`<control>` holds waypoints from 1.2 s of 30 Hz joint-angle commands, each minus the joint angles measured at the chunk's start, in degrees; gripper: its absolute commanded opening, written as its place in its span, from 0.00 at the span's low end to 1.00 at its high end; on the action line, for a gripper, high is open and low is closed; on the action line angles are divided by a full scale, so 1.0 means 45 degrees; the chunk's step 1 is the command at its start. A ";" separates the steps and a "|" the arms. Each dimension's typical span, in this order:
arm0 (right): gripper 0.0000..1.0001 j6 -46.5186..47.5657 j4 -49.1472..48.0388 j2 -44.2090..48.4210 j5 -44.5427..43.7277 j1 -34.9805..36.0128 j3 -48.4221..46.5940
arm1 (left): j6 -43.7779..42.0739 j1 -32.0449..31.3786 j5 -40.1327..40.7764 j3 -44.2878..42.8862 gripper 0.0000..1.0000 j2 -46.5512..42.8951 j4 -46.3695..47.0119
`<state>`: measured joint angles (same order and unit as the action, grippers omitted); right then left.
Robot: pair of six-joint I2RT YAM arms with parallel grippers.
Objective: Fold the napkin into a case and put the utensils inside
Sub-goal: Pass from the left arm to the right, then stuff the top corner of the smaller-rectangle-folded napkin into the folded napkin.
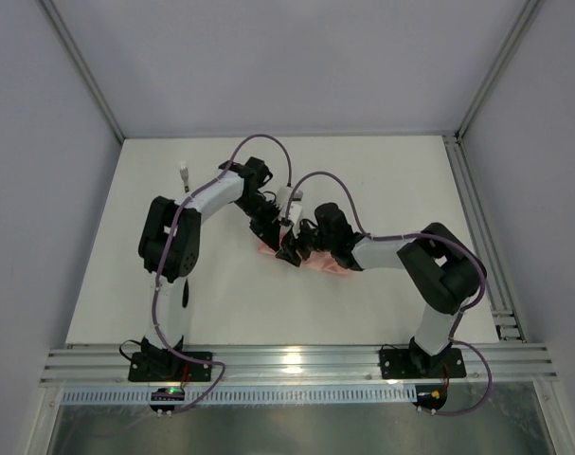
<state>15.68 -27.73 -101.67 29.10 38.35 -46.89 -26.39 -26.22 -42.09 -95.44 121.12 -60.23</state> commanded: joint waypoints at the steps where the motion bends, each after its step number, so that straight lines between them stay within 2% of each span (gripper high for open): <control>1: 0.61 -0.0828 -0.0440 -0.0024 0.0074 0.0111 0.0089 | -0.0170 0.0064 -0.0453 0.0017 0.00 -0.0138 0.0005; 5: 0.52 -0.1081 -0.0538 -0.0316 0.0251 0.0131 -0.0106 | -0.0112 0.0064 -0.0472 0.0115 0.00 -0.0119 0.0083; 6: 0.42 -0.1141 -0.0538 -0.0375 0.0252 0.0131 -0.0222 | -0.0092 0.0064 -0.0491 0.0153 0.00 -0.0138 0.0141; 8: 0.31 -0.1451 -0.0518 -0.0551 0.0349 0.0131 -0.0379 | -0.0092 0.0064 -0.0433 0.0212 0.00 -0.0138 0.0161; 9: 0.21 -0.1589 -0.0518 -0.0610 0.0427 0.0111 -0.0419 | -0.0073 0.0064 -0.0355 0.0270 0.00 -0.0158 0.0180; 12: 0.09 -0.1882 -0.0499 -0.0902 0.0505 0.0111 -0.0516 | 0.0024 0.0064 -0.0238 0.0388 0.01 -0.0255 0.0375; 13: 0.04 -0.2019 -0.0460 -0.0961 0.0505 0.0111 -0.0517 | 0.0083 0.0064 -0.0160 0.0427 0.09 -0.0313 0.0511; 15: 0.04 -0.2079 -0.0207 -0.1195 0.0486 0.0053 -0.0633 | 0.0181 0.0084 -0.0140 0.0486 0.21 -0.0509 0.0649; 16: 0.04 -0.2137 -0.0109 -0.1274 0.0486 0.0052 -0.0672 | 0.0239 0.0103 -0.0159 0.0486 0.33 -0.0567 0.0707; 19: 0.04 -0.2428 0.0262 -0.1605 0.0583 -0.0103 -0.0926 | 0.0531 0.0239 -0.0257 0.0311 0.40 -0.0996 0.1019; 23: 0.04 -0.3035 0.0360 -0.1977 0.1208 -0.0591 -0.1199 | 0.1137 0.0591 -0.0102 0.0017 0.42 -0.1932 0.2012; 27: 0.04 -0.3172 0.0477 -0.2056 0.1521 -0.0787 -0.1220 | 0.1412 0.0943 0.0834 0.0037 0.42 -0.2111 0.2543; 29: 0.04 -0.3153 0.0478 -0.2056 0.1443 -0.0788 -0.1123 | 0.1373 0.0963 0.0994 0.0095 0.42 -0.1974 0.2602; 33: 0.04 -0.3347 0.0127 -0.2172 0.1345 -0.0807 -0.0908 | 0.1160 0.1080 0.0095 0.0037 0.43 -0.1935 0.2331; 36: 0.04 -0.3465 -0.0010 -0.2309 0.1287 -0.0788 -0.0829 | 0.0748 0.1099 0.0561 -0.0236 0.44 -0.1935 0.1569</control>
<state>1.28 -27.40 -111.15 35.09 34.65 -51.46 -21.52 -21.61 -39.00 -93.82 114.34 -51.24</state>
